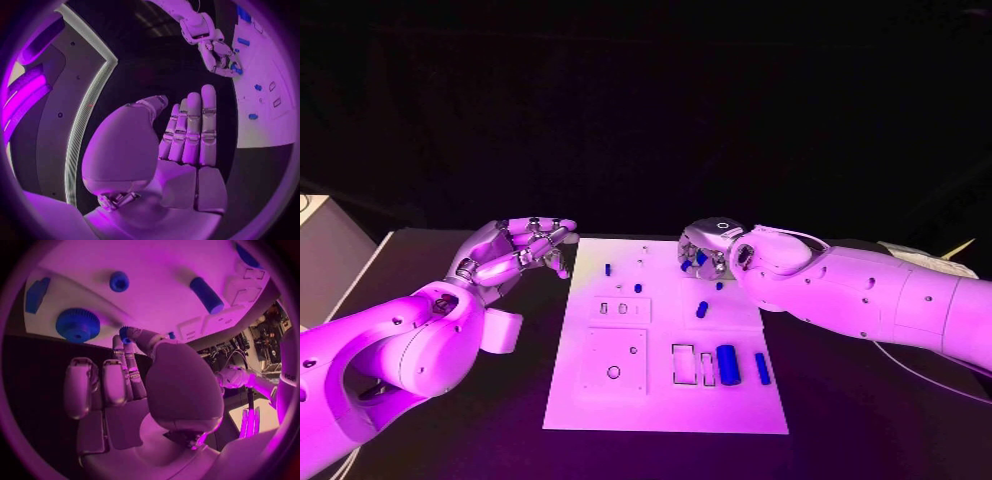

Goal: Assemble the parts on the task board

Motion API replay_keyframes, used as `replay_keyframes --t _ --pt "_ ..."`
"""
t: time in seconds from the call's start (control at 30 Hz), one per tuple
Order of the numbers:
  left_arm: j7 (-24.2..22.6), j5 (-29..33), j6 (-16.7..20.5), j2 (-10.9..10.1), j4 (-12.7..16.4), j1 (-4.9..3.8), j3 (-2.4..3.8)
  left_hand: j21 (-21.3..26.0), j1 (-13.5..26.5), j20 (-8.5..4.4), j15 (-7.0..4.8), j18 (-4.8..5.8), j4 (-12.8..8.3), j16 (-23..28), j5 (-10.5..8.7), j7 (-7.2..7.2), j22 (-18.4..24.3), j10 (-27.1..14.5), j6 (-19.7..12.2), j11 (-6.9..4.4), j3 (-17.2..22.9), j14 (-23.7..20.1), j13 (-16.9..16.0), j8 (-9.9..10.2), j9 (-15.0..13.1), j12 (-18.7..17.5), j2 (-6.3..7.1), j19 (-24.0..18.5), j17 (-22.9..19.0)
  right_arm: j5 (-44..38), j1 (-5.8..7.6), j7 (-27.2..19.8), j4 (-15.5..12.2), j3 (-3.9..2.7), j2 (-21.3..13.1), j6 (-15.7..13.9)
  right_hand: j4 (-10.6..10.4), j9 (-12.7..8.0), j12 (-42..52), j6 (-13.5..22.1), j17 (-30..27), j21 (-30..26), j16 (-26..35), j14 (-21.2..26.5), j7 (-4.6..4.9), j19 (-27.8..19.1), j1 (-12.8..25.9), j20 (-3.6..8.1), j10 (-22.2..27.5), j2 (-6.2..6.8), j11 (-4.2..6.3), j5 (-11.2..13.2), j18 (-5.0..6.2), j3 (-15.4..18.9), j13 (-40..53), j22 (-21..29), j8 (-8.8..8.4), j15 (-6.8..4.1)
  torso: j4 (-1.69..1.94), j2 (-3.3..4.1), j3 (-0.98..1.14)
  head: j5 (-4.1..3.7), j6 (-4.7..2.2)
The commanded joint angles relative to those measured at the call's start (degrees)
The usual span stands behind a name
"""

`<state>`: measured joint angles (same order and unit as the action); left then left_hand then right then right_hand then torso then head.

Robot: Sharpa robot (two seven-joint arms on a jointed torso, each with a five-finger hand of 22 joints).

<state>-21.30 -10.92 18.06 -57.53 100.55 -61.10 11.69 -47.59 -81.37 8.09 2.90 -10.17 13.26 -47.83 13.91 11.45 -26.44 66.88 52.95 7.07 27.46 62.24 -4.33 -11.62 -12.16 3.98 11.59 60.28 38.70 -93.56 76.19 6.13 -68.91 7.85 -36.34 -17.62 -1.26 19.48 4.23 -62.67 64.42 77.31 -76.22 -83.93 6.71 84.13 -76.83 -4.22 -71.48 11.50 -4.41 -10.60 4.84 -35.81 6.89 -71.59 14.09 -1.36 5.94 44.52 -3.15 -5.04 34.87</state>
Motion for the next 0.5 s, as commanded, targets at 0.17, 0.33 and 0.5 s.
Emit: replay_keyframes --t 0.17,0.33,0.5 --pt "-0.12 -0.20 -1.12 -0.07 0.06 -0.01 0.05 -0.40 0.02 -0.01 0.07 -0.26 -0.16 -0.31 -0.38 -0.06 -0.19 -0.08 -0.31 0.24 0.42 -0.49 -0.05 0.32 -0.11 -0.03 0.08 -0.48 0.08 -0.29 -0.02 3.82 1.18 -0.25 1.81 -6.47 0.35 0.68 -0.12 -0.21 -0.01 0.21 -0.35 -2.13 -0.01 0.77 -0.83 0.37 -1.97 -1.80 1.55 0.29 -1.12 -0.08 0.87 -0.08 0.25 -0.51 0.07 0.19 -0.11 0.06 -0.43" --pt "-0.12 -0.22 -1.13 -0.10 0.01 -0.01 0.05 -0.40 0.02 -0.01 0.07 -0.26 -0.16 -0.31 -0.38 -0.06 -0.19 -0.08 -0.31 0.24 0.42 -0.49 -0.05 0.32 -0.11 -0.03 0.08 -0.48 0.08 -1.12 -0.01 5.15 2.65 -0.45 3.91 -8.84 0.40 0.73 -0.15 -0.18 0.05 0.27 -0.40 -2.14 0.00 0.80 -0.81 0.38 -1.97 -1.75 1.54 0.32 -1.14 -0.07 0.87 -0.17 0.27 -0.51 0.17 0.27 -0.14 -0.04 -0.75" --pt "-0.12 -0.26 -1.18 -0.02 -0.13 -0.01 0.05 -0.52 -0.06 -0.01 0.07 -0.26 -0.23 -0.35 -0.39 -0.06 -0.27 -0.10 -0.32 0.25 0.47 -0.52 -0.06 0.32 -0.12 -0.02 0.08 -0.55 0.09 -1.44 0.00 5.46 4.47 -0.58 6.26 -10.34 0.54 0.87 -0.24 -0.10 0.08 0.30 -0.46 -2.15 0.04 0.81 -0.72 0.39 -1.95 -1.57 1.52 0.42 -1.15 -0.03 0.87 -0.23 0.33 -0.50 0.28 0.29 -0.23 -0.15 -0.86"
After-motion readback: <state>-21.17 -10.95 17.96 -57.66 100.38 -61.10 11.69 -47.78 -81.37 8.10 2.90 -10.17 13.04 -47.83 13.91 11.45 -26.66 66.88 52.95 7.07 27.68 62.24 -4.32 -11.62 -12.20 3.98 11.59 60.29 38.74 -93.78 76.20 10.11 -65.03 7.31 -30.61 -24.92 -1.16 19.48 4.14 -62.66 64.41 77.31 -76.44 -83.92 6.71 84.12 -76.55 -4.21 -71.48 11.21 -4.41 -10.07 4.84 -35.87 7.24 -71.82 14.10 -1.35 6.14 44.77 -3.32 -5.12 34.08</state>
